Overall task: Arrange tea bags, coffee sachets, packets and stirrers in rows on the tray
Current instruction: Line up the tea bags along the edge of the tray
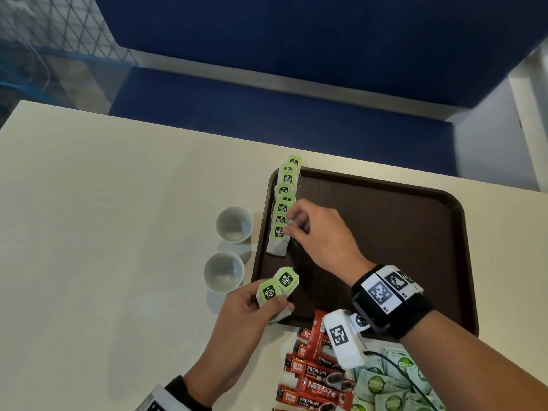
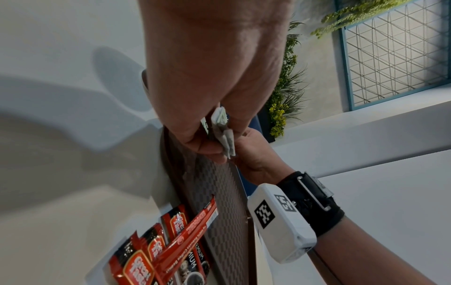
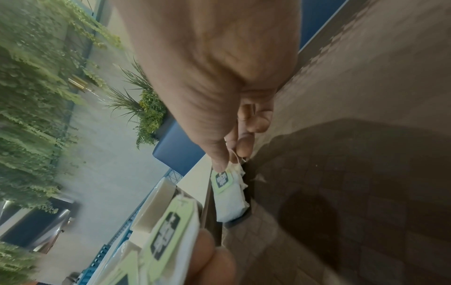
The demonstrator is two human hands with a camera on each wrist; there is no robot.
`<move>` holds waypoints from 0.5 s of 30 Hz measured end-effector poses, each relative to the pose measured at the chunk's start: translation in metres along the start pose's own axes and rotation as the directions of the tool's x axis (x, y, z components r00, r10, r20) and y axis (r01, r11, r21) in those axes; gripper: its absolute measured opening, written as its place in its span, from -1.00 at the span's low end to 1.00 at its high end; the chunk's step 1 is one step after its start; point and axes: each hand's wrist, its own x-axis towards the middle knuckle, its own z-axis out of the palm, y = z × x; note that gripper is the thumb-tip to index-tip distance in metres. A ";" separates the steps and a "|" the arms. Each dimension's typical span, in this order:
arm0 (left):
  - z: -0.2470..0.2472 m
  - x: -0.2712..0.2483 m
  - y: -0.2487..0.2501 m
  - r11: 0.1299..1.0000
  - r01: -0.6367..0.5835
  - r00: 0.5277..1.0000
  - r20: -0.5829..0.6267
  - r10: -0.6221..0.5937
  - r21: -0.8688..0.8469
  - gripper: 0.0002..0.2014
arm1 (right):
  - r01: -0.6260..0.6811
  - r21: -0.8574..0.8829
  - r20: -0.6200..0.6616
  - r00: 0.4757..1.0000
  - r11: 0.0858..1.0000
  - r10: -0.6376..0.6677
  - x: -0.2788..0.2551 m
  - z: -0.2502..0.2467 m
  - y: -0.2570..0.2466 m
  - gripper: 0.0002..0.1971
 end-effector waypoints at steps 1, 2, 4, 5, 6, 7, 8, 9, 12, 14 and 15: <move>0.000 0.000 0.000 1.000 0.002 1.000 0.000 -0.002 -0.001 -0.84 | 0.000 0.001 -0.008 1.000 1.000 0.000 0.000 0.000 0.000 -0.83; 0.001 0.000 0.000 1.000 0.003 1.000 -0.001 -0.003 -0.004 -0.84 | 0.001 0.001 -0.028 1.000 1.000 -0.001 -0.001 0.000 0.001 -0.84; 0.001 0.001 0.000 1.000 -0.004 1.000 -0.011 0.004 -0.006 -0.85 | 0.007 0.010 -0.104 0.995 1.000 -0.006 -0.004 -0.002 0.000 -0.87; 0.001 0.002 0.000 1.000 -0.007 1.000 -0.014 0.007 -0.009 -0.85 | 0.008 0.028 -0.143 0.990 1.000 -0.004 -0.008 -0.004 -0.001 -0.90; 0.001 0.002 0.000 1.000 -0.010 1.000 -0.013 0.010 -0.016 -0.84 | 0.008 0.063 -0.165 0.986 0.998 0.002 -0.014 -0.008 -0.004 -0.91; 0.001 0.002 0.001 1.000 -0.014 1.000 -0.008 0.014 -0.025 -0.82 | 0.002 0.116 -0.153 0.988 0.993 0.016 -0.022 -0.012 -0.006 -0.91; 0.001 0.002 0.002 0.999 -0.018 1.000 0.000 0.018 -0.037 -0.81 | -0.026 0.178 -0.095 0.995 0.984 0.043 -0.031 -0.017 -0.008 -0.88; 0.001 0.002 0.003 0.998 -0.021 1.000 0.009 0.022 -0.053 -0.79 | -0.078 0.231 0.005 0.997 0.970 0.079 -0.041 -0.021 -0.010 -0.83; 0.000 0.002 0.007 0.995 -0.033 0.999 0.036 0.037 -0.098 -0.78 | -0.220 0.283 0.307 0.943 0.933 0.129 -0.064 -0.026 -0.010 -0.77; 0.001 0.002 0.008 0.994 -0.033 0.998 0.052 0.039 -0.107 -0.75 | -0.213 0.281 0.359 0.928 0.936 0.104 -0.070 -0.025 -0.008 -0.85; 0.001 0.001 0.008 0.993 -0.027 0.997 0.062 0.034 -0.114 -0.73 | -0.198 0.284 0.346 0.934 0.938 0.092 -0.071 -0.026 -0.007 -0.90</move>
